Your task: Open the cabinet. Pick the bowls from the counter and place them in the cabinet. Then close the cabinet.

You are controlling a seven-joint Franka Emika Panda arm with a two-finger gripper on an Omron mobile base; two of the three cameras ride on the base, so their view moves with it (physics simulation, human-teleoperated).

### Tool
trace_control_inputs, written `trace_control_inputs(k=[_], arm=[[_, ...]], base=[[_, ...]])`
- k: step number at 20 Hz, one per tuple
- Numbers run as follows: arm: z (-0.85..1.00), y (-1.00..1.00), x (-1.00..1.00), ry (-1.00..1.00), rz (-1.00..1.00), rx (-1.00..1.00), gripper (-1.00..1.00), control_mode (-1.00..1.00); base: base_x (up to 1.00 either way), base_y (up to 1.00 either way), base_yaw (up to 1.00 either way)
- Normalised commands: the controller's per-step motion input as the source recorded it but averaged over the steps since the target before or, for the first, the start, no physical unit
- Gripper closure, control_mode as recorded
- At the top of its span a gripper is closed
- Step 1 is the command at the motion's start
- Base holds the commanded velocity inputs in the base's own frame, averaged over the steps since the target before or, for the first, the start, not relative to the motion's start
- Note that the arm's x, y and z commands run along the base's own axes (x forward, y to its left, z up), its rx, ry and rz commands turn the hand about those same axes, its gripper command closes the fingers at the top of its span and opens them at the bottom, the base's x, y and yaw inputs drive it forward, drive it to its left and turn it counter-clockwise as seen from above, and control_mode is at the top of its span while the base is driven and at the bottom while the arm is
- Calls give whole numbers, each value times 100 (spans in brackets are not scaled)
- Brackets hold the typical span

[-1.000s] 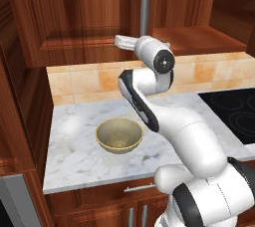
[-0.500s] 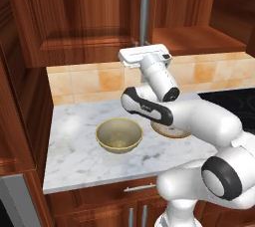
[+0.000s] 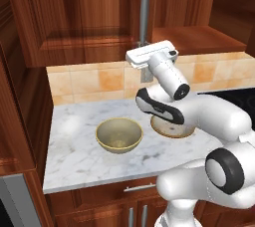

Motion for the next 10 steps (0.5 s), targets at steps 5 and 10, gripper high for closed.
trace_control_inputs(k=[5,10], arm=[[40,99,23,0,2,-13,100,-100],[32,100,-57,0,20,-9,100,-100]], base=[[0,0,0],[0,0,0]])
